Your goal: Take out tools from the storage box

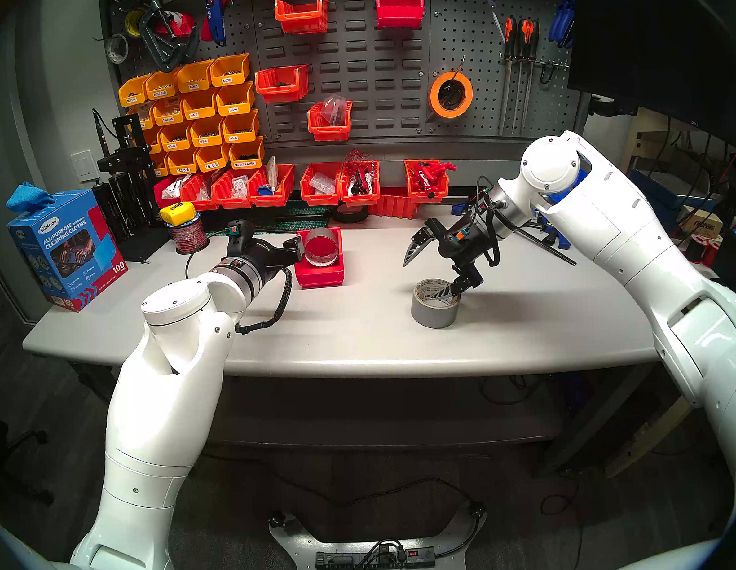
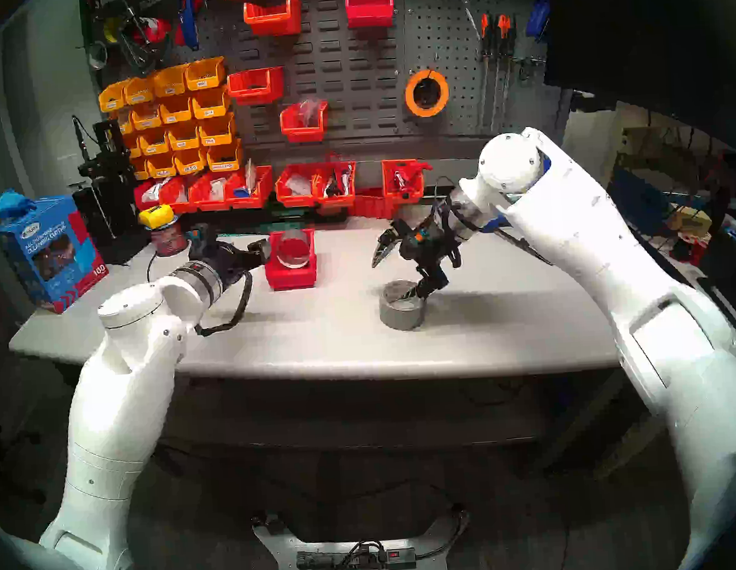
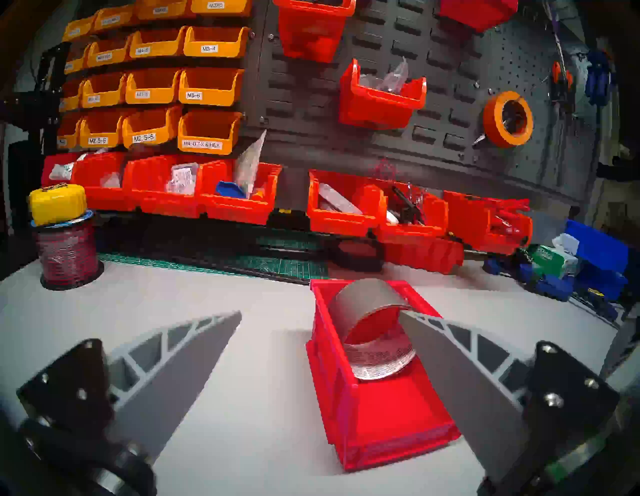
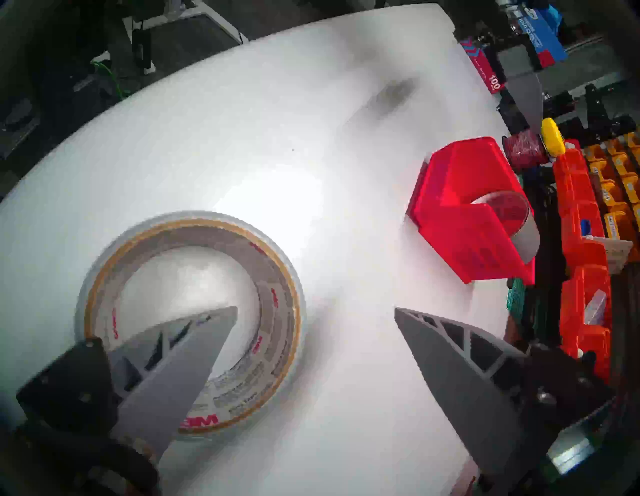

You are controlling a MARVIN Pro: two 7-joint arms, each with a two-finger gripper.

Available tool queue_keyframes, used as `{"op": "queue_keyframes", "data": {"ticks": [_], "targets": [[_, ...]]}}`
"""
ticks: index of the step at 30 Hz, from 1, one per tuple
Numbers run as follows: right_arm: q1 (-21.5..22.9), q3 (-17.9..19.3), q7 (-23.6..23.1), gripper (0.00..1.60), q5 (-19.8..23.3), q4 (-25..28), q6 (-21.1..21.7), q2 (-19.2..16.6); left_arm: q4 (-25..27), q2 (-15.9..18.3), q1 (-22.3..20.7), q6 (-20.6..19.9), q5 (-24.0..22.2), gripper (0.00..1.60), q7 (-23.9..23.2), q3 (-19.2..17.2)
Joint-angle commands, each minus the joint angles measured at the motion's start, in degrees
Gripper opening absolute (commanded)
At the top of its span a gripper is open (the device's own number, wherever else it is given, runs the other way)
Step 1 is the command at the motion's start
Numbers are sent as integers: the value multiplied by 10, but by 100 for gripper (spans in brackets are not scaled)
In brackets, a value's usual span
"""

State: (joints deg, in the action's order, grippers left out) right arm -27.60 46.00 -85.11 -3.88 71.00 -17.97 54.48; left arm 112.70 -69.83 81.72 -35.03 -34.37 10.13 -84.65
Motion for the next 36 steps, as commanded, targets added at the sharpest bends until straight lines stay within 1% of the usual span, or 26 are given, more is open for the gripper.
{"op": "queue_keyframes", "data": {"ticks": [1,2,3,4,7,8,9,14,15,16,18,21,26,27,29,32,36], "targets": [[65,-20,1,160,8,-19,-2,-4,2,0,-12,6,-2,160,-5,-5],[72,-19,1,160,8,-21,-3,-3,1,-1,-13,6,-2,160,-5,-4],[70,-10,1,160,5,-20,-3,0,-1,-1,-13,6,-2,160,-5,-4],[87,-21,1,160,11,-28,-3,1,-2,-2,-14,6,-2,160,-4,-3],[83,6,1,160,7,-25,-3,12,-4,-3,-14,7,-3,160,-5,-3],[109,-17,1,160,19,-41,-2,14,-5,-4,-15,7,-2,160,-5,-2],[97,4,1,160,13,-35,0,19,-6,-4,-15,7,-2,160,-5,-2],[129,3,1,160,28,-62,8,43,-11,-6,-16,10,-1,160,-3,-2],[128,10,1,160,26,-65,10,48,-12,-7,-17,10,-1,160,-3,-2],[138,4,1,160,29,-75,11,55,-13,-8,-18,12,-1,160,-3,-2],[138,8,4,160,27,-85,14,67,-16,-10,-22,15,-1,160,-2,-3],[131,14,36,160,24,-91,22,82,-23,-15,-29,19,0,160,2,-6],[97,23,92,160,26,-75,40,94,-40,-31,-56,36,2,160,21,-24],[94,25,92,160,24,-74,41,97,-43,-31,-60,40,3,160,25,-27],[82,27,115,160,24,-68,48,100,-53,-28,-69,55,15,160,33,-33],[68,26,142,160,21,-58,56,104,-68,-25,-83,68,22,160,42,-46],[49,26,189,160,13,-44,72,109,-85,-22,-102,86,28,160,50,-62]]}}
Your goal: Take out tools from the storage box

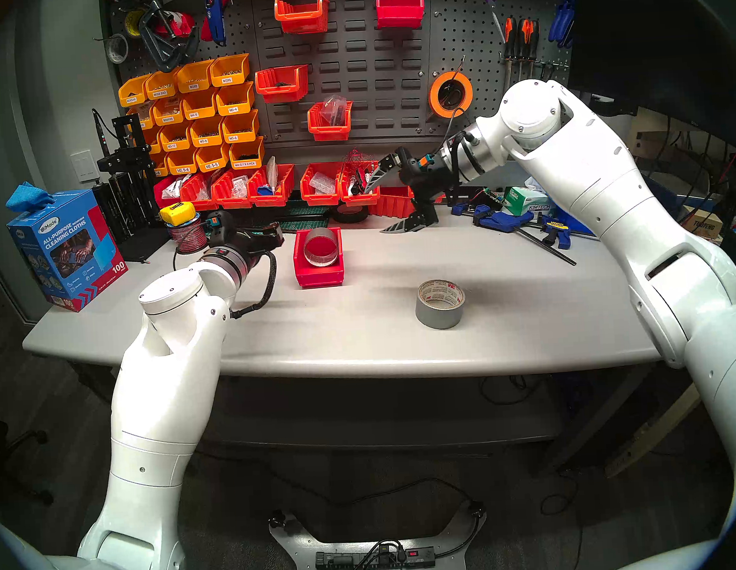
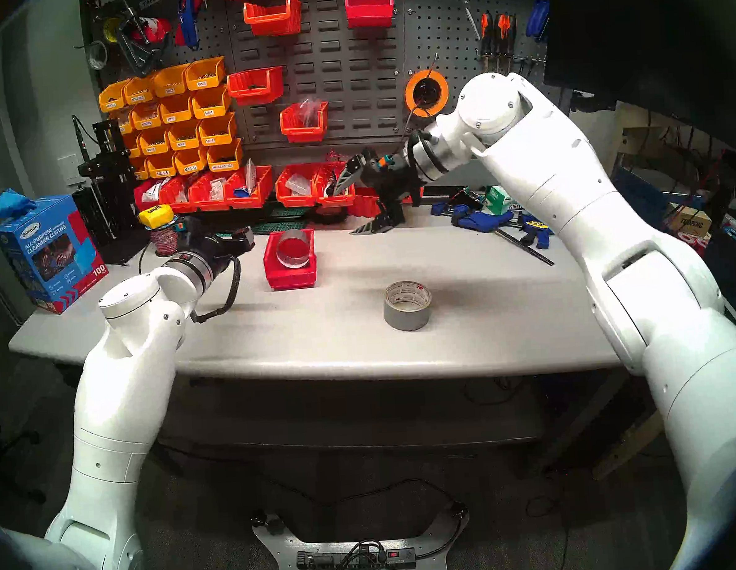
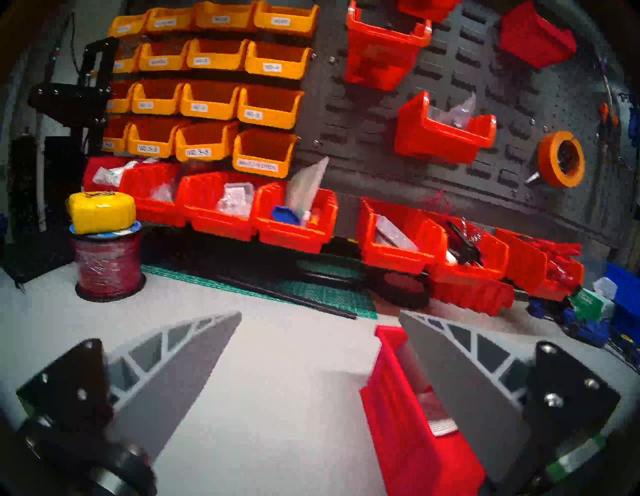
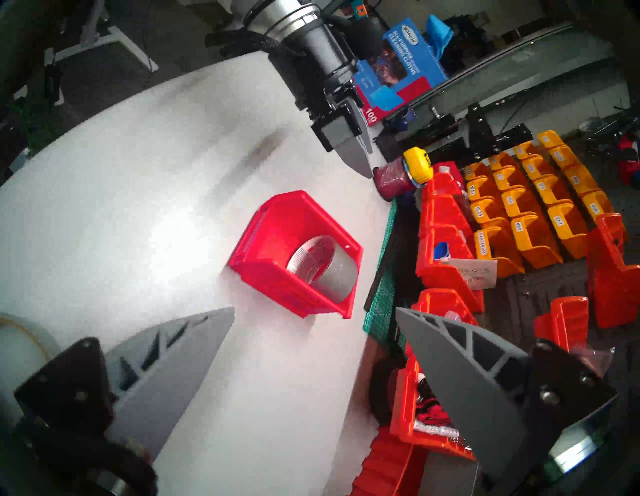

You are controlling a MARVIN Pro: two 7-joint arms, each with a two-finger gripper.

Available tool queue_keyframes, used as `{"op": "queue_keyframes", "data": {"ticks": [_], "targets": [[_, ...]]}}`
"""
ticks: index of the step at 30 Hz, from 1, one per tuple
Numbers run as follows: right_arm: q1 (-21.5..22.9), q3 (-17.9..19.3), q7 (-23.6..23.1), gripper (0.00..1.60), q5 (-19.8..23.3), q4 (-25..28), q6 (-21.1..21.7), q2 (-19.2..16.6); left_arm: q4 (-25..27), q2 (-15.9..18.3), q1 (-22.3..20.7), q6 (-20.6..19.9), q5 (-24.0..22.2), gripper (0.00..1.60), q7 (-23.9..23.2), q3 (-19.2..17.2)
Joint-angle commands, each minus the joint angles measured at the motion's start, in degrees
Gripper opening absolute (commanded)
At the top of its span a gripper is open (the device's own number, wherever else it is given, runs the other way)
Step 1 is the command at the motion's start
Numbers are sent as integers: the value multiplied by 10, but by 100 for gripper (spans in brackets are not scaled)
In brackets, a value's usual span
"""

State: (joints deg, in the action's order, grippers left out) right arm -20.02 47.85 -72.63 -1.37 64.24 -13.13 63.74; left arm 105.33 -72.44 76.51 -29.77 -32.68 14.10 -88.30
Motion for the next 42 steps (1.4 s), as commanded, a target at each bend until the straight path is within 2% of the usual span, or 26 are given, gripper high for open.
{"op": "queue_keyframes", "data": {"ticks": [1,2,10,17,18,19,20,27,34,42], "targets": [[-29,13,57,160,-15,22,26,23,-14,6,-52,36,14,160,11,-28],[-34,9,83,160,-19,28,31,22,-19,7,-56,40,16,160,13,-29],[-64,21,149,160,-57,49,70,68,-41,11,-69,62,29,160,25,-39],[-86,17,217,160,-97,65,109,105,-45,15,-66,73,36,160,27,-41],[-91,10,248,160,-103,72,117,106,-45,16,-65,75,37,160,28,-41],[-89,18,216,160,-109,73,123,110,-45,17,-64,75,38,160,28,-41],[-95,17,244,160,-118,73,127,116,-45,17,-63,77,38,160,27,-42],[-124,4,299,160,-159,108,175,121,-43,24,-56,84,39,160,20,-47],[-140,-20,297,160,-188,141,216,111,-42,28,-57,85,36,160,9,-54],[-142,-38,302,160,-204,142,221,113,-43,29,-59,83,28,160,-3,-60]]}}
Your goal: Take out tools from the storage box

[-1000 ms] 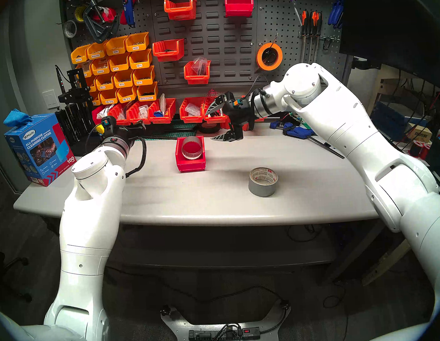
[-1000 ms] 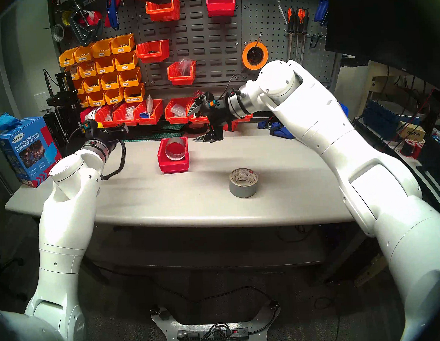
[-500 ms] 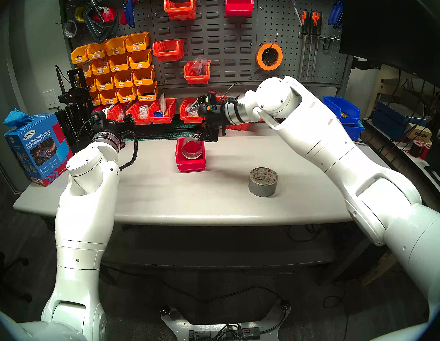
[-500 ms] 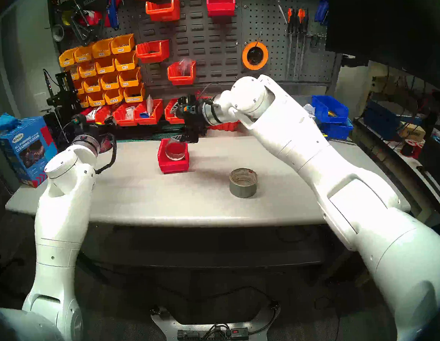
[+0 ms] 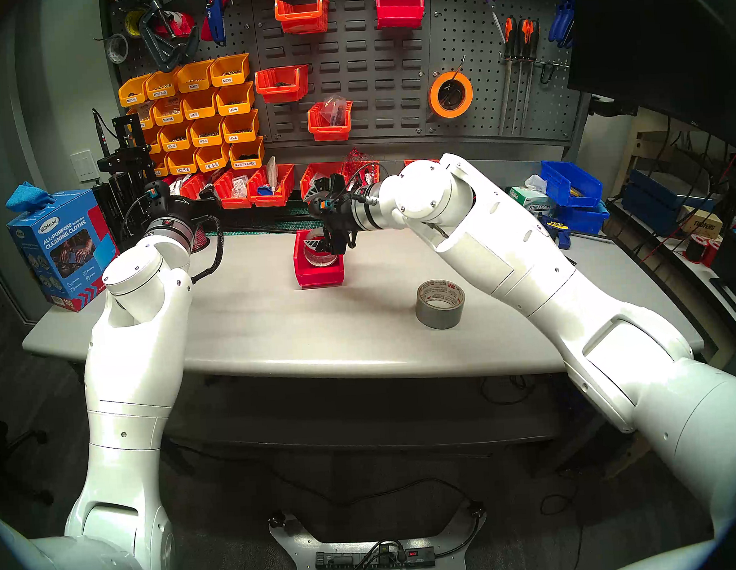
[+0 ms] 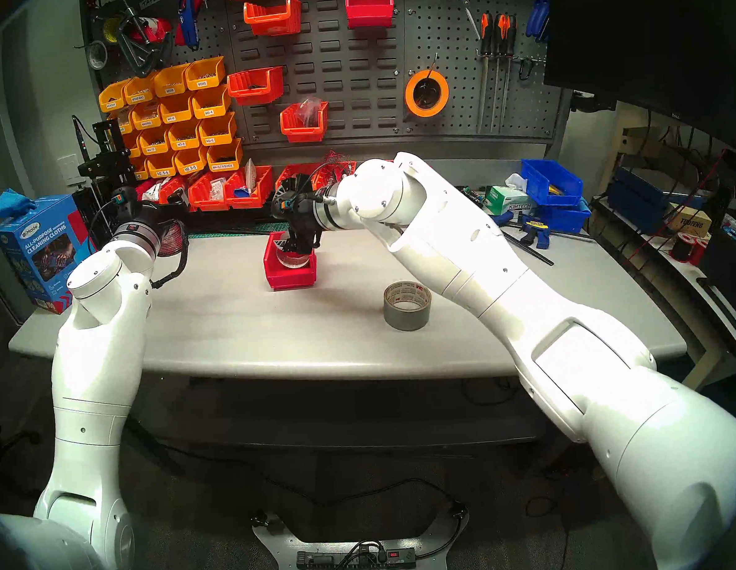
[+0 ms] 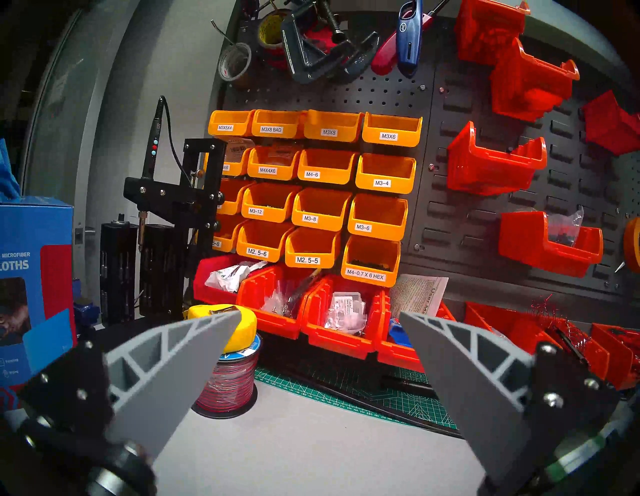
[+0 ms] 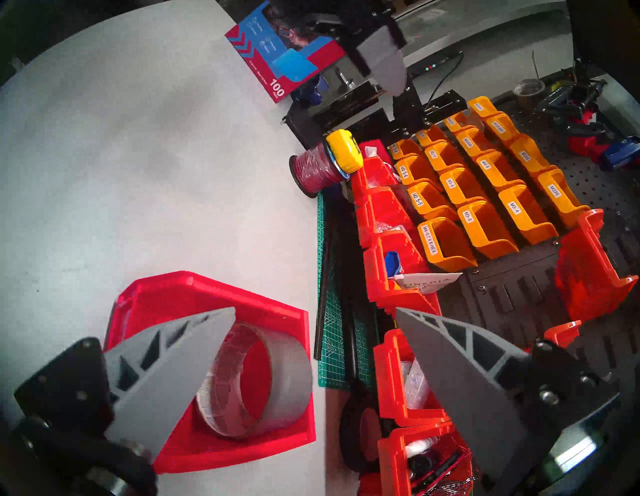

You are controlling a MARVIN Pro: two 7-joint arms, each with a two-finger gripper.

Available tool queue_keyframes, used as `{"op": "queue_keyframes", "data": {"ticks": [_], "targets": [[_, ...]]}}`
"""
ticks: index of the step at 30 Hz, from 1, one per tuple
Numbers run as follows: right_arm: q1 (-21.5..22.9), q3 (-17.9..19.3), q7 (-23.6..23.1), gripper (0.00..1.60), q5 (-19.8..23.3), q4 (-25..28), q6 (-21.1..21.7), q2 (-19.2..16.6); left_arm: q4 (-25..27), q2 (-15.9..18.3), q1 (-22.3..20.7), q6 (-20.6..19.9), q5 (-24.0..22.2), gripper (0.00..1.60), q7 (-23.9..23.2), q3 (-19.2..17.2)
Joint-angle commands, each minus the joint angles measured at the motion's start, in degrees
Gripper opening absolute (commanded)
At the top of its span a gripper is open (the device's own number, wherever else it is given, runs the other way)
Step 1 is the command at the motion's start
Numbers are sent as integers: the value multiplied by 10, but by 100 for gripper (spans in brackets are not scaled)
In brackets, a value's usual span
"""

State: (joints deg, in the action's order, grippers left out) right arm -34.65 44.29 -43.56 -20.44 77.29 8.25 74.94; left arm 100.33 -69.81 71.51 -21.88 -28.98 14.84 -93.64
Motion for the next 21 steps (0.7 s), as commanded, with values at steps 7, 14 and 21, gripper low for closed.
{"op": "queue_keyframes", "data": {"ticks": [7,14,21], "targets": [[10,-16,24,160,-32,-1,4,6,7,4,-9,4,-12,160,-12,-7],[31,-37,60,160,-74,-43,-8,23,7,5,-9,4,-14,160,-12,-7],[45,-47,87,160,-96,-83,-15,40,7,6,-9,5,-15,160,-12,-6]]}}
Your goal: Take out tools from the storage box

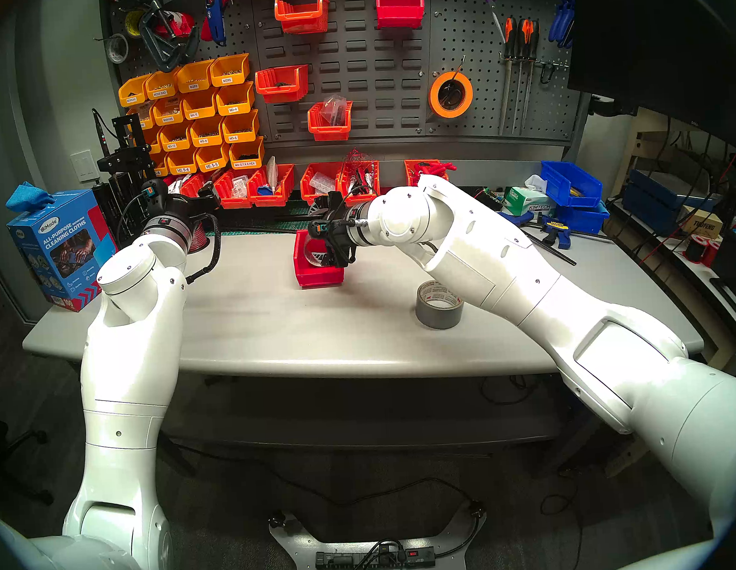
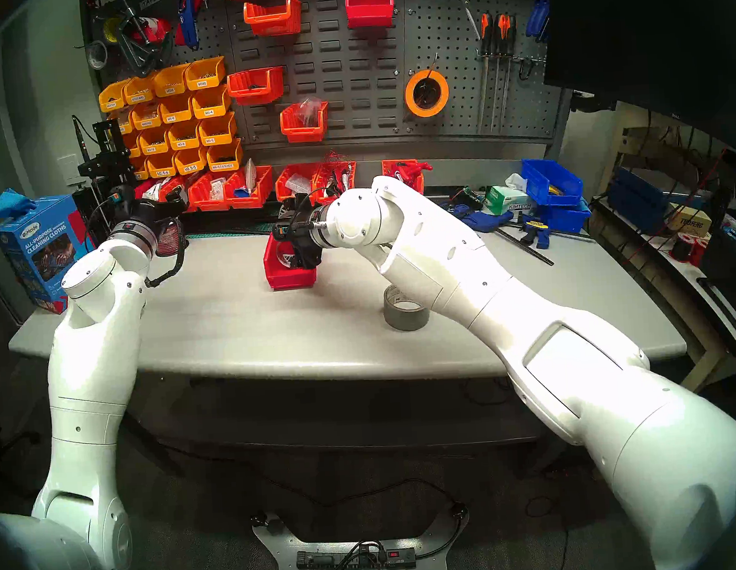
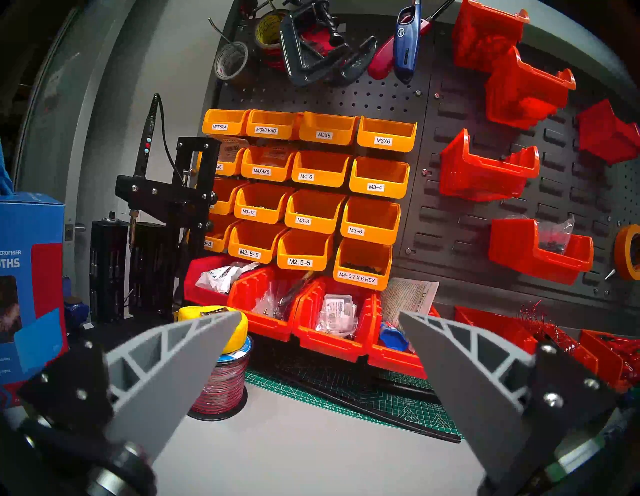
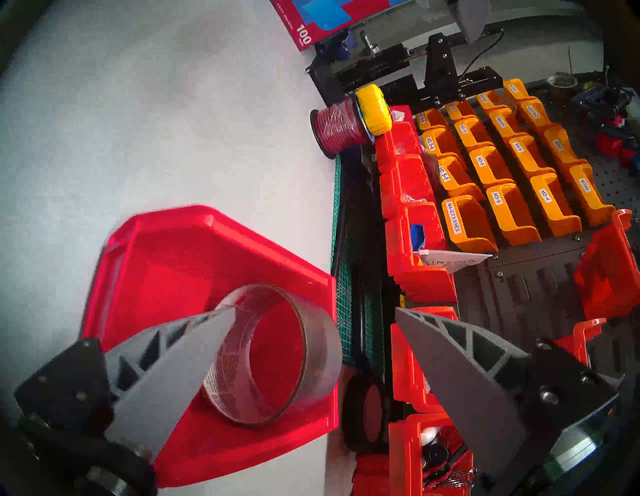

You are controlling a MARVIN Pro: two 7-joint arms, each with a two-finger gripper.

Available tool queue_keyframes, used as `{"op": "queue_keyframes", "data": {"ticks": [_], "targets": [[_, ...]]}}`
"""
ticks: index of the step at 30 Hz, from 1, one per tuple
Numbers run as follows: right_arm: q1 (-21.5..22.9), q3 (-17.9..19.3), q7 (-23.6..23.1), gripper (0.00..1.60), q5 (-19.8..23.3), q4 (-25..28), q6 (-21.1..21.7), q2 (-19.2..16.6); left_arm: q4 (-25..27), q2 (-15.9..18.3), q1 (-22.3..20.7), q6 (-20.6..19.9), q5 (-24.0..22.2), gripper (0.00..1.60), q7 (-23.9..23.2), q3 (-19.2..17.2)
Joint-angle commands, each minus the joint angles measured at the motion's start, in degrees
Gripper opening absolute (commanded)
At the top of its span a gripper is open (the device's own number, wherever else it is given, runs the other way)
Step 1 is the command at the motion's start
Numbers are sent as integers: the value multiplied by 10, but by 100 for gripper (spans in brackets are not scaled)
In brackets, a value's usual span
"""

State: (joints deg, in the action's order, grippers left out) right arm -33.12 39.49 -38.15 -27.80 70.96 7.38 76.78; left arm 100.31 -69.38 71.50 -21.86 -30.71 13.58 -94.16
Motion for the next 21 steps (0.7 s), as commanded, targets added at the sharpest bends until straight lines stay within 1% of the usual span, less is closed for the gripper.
{"op": "queue_keyframes", "data": {"ticks": [1,10,11,12,13,14,15,17,18,19,21], "targets": [[31,-1,36,160,-25,-24,-8,22,7,2,-9,5,2,160,1,-1],[38,-11,48,160,-41,-44,-21,28,7,2,-9,5,1,160,1,-1],[38,-11,49,139,-41,-45,-22,29,7,2,-9,5,1,160,1,-1],[39,-12,49,124,-42,-46,-23,30,7,2,-9,5,1,160,1,-1],[39,-12,48,99,-42,-47,-24,31,7,2,-9,5,1,160,1,-1],[39,-12,49,80,-43,-47,-25,31,7,2,-9,5,1,160,1,-1],[39,-12,49,80,-43,-47,-25,31,7,2,-9,5,1,160,1,-1],[38,-13,48,52,-45,-47,-29,31,7,2,-9,5,2,160,1,-1],[38,-13,47,29,-45,-47,-29,31,7,2,-9,5,2,160,1,-1],[38,-13,46,24,-46,-46,-30,31,7,2,-9,5,2,160,1,-1],[38,-13,46,23,-46,-45,-30,31,7,2,-9,5,2,160,1,-1]]}}
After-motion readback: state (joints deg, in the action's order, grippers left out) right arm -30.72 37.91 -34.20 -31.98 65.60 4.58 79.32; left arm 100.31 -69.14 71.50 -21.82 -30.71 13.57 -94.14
